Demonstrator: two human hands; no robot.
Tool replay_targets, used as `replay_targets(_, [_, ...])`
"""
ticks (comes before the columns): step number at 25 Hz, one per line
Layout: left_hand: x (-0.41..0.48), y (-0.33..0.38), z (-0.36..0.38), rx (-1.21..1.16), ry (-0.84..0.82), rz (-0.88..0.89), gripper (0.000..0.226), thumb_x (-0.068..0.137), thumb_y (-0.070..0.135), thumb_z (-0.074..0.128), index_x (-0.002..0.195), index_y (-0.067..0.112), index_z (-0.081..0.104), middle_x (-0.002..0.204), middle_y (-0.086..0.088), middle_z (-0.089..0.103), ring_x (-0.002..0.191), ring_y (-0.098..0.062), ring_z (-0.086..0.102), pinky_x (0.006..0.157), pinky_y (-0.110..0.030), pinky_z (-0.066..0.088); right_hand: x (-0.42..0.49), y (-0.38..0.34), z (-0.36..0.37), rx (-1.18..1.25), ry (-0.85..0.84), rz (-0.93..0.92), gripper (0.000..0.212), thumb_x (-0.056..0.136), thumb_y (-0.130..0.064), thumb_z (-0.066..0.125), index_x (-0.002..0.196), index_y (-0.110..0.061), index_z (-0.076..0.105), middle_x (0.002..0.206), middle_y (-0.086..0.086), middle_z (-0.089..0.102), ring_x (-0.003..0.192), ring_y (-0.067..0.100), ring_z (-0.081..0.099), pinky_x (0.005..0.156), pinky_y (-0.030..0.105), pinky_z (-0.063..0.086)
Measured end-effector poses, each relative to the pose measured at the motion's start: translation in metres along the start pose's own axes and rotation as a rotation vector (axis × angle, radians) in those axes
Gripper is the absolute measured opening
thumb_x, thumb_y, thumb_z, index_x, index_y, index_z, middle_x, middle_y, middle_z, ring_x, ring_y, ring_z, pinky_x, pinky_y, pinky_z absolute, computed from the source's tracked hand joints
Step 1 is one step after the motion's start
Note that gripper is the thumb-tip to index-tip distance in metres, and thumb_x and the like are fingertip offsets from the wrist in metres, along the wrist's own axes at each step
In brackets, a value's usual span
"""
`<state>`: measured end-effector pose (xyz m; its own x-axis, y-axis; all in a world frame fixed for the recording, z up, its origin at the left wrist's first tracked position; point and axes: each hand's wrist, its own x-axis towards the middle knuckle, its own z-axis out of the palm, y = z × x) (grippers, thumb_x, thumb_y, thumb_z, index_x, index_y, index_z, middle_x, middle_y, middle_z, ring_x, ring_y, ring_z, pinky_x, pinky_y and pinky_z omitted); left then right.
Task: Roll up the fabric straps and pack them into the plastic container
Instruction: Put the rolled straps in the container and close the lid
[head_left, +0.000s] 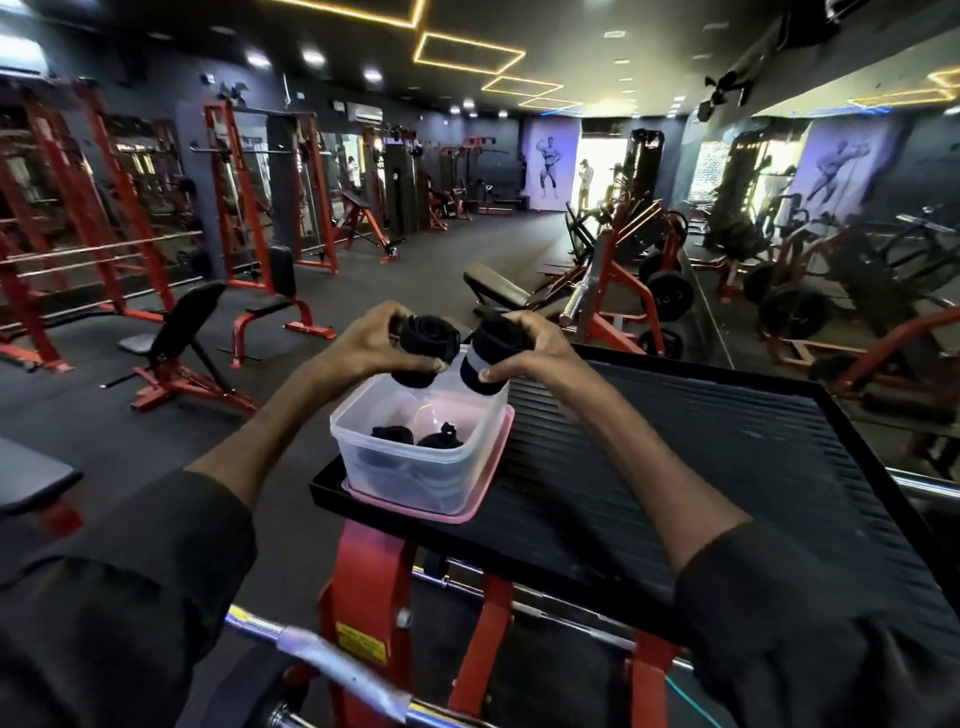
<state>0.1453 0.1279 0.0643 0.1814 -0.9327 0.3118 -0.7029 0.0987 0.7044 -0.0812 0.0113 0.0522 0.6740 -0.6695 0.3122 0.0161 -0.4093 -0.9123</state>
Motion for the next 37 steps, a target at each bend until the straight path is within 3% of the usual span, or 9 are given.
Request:
replay_targets(6, [0.009, -0.054, 0.000, 0.058, -0.068, -0.052, 0.036, 0.069, 0.026, 0.093, 0.084, 0.023, 0.061, 0.074, 0.016, 0.066, 0.072, -0.003, 0.059, 0.064, -0.014, 0.043, 0.044, 0.017, 0.035, -0.374, -0.221, 0.092, 0.054, 0.050, -0.008, 0.084, 0.101, -0.013, 0.065, 0.092, 0.002, 0.066, 0.085, 0.014, 0.061, 0.071, 0.031, 0.051])
replay_targets(11, [0.016, -0.072, 0.001, 0.618, -0.223, -0.134, 0.076, 0.055, 0.073, 0.080, 0.114, 0.027, 0.062, 0.112, 0.011, 0.057, 0.113, -0.012, 0.048, 0.109, -0.043, 0.027, 0.049, 0.026, 0.048, -0.572, -0.448, 0.174, 0.032, 0.070, 0.017, 0.070, 0.081, -0.012, 0.061, 0.069, -0.004, 0.059, 0.058, 0.002, 0.056, 0.054, 0.018, 0.046])
replay_targets(17, [0.016, -0.089, -0.005, 0.636, -0.306, -0.171, 0.072, 0.059, 0.084, 0.068, 0.118, 0.042, 0.063, 0.157, 0.005, 0.035, 0.150, -0.022, 0.020, 0.122, -0.052, 0.006, 0.054, 0.033, 0.056, -0.698, -0.560, 0.265, 0.051, 0.084, 0.009, 0.067, 0.132, -0.003, 0.057, 0.110, 0.004, 0.059, 0.100, 0.016, 0.058, 0.064, 0.010, 0.047])
replay_targets(21, [0.001, -0.099, -0.010, 0.030, -0.169, -0.182, 0.052, 0.087, 0.048, 0.072, 0.131, 0.024, 0.061, 0.133, 0.019, 0.049, 0.120, 0.014, 0.047, 0.096, -0.002, 0.036, 0.046, 0.046, 0.047, -0.274, -0.126, 0.158, 0.055, 0.087, -0.003, 0.075, 0.138, -0.008, 0.056, 0.129, 0.012, 0.058, 0.114, 0.021, 0.058, 0.077, 0.011, 0.049])
replay_targets(24, [-0.007, -0.112, 0.012, -0.463, 0.100, -0.330, 0.044, 0.094, 0.030, 0.069, 0.134, 0.017, 0.057, 0.125, 0.005, 0.064, 0.102, 0.002, 0.063, 0.072, -0.005, 0.049, 0.022, 0.066, 0.047, 0.205, 0.440, 0.181, 0.049, 0.092, -0.002, 0.066, 0.138, -0.009, 0.054, 0.130, 0.010, 0.054, 0.101, 0.006, 0.055, 0.065, 0.008, 0.048])
replay_targets(26, [-0.011, -0.109, 0.024, -0.549, 0.136, -0.388, 0.043, 0.095, 0.021, 0.066, 0.135, 0.018, 0.053, 0.120, 0.003, 0.064, 0.097, -0.007, 0.064, 0.065, -0.008, 0.052, 0.007, 0.084, 0.055, 0.364, 0.526, 0.342, 0.049, 0.093, -0.004, 0.062, 0.141, -0.011, 0.050, 0.129, 0.009, 0.053, 0.092, 0.003, 0.051, 0.065, 0.016, 0.043])
replay_targets(31, [-0.005, -0.108, 0.013, 0.072, -0.023, -0.297, 0.050, 0.092, 0.030, 0.069, 0.138, 0.017, 0.054, 0.141, -0.002, 0.053, 0.116, -0.012, 0.057, 0.094, -0.018, 0.046, 0.002, 0.084, 0.064, 0.460, 0.413, 0.385, 0.040, 0.091, 0.005, 0.053, 0.130, -0.002, 0.058, 0.111, 0.016, 0.069, 0.071, 0.009, 0.068, 0.054, 0.018, 0.053])
replay_targets(34, [0.007, -0.090, 0.009, 0.584, -0.045, 0.043, 0.059, 0.084, 0.045, 0.062, 0.133, 0.010, 0.061, 0.136, -0.014, 0.059, 0.128, -0.033, 0.054, 0.105, -0.038, 0.039, 0.005, 0.068, 0.059, 0.209, 0.502, 0.293, 0.038, 0.086, 0.006, 0.056, 0.119, -0.012, 0.060, 0.110, 0.007, 0.067, 0.100, 0.021, 0.067, 0.080, 0.030, 0.060])
replay_targets(37, [0.022, -0.061, 0.022, 0.683, -0.308, 0.049, 0.058, 0.091, 0.043, 0.066, 0.140, 0.017, 0.051, 0.145, -0.005, 0.052, 0.134, -0.025, 0.049, 0.110, -0.040, 0.035, 0.014, 0.048, 0.063, -0.215, 0.448, 0.179, 0.042, 0.077, -0.009, 0.059, 0.111, -0.033, 0.065, 0.121, -0.004, 0.063, 0.116, 0.019, 0.057, 0.099, 0.049, 0.048])
